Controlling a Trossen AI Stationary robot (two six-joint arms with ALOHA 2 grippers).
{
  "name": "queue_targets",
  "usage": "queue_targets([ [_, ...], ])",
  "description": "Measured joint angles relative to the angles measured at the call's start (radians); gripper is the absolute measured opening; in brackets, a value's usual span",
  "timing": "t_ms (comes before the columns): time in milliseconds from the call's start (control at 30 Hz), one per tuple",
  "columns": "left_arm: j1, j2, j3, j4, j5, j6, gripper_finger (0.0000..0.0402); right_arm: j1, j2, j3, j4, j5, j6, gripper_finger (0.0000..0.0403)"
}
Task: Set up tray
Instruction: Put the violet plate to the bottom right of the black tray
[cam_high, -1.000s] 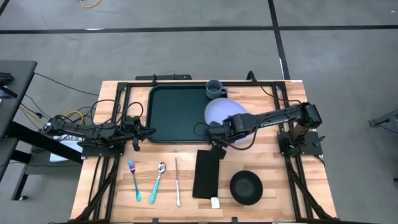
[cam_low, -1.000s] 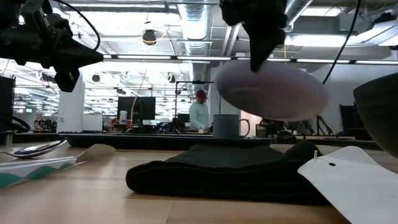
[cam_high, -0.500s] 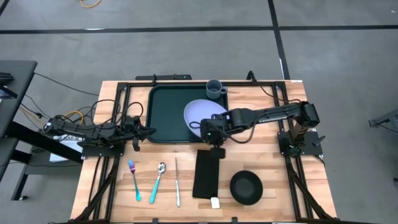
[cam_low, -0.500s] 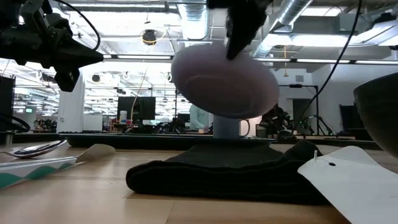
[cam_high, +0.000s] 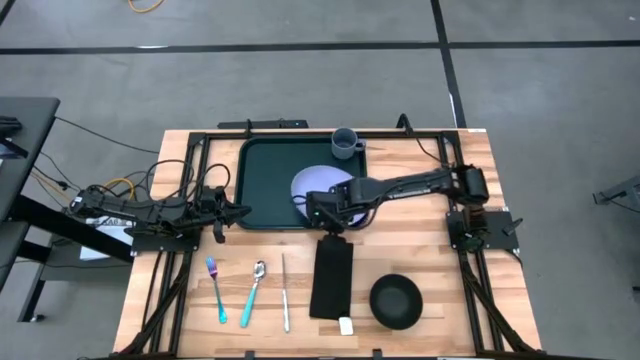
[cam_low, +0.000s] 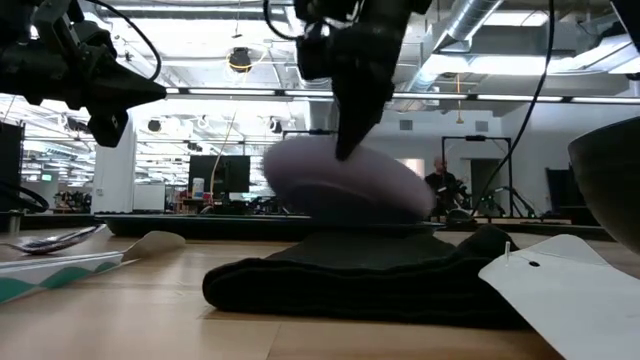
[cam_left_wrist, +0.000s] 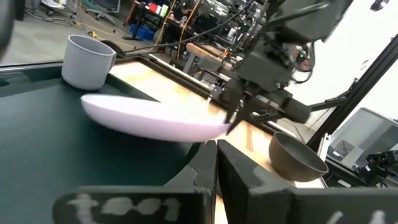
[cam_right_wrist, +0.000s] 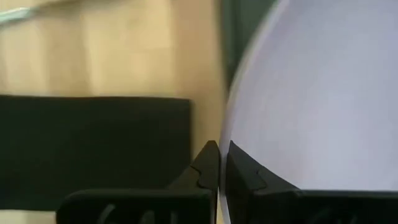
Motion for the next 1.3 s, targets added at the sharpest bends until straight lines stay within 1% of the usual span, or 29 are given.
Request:
queue_targets([
  [200,0.000,0.012,0.000,-0.001,0.001,0.000,0.0000,-0.013,0.037,0.007,0.018,-0.024,0.004,0.0000],
  [367,0.000,0.016,0.000,0.000,0.001,0.000,0.0000,-0.023,0.036,0.007,0.055,-0.025,-0.010,0.0000],
  [967,0.000,0.016,0.000,0.000,-0.001,0.009,0.0000,-0.099,0.036,0.007,0.066,-0.029,-0.013,0.0003],
  [1300,0.000,0.017,0.000,0.000,-0.010,0.011,0.0000,-0.105,0.036,0.006,0.073,-0.027,-0.005,0.0002],
])
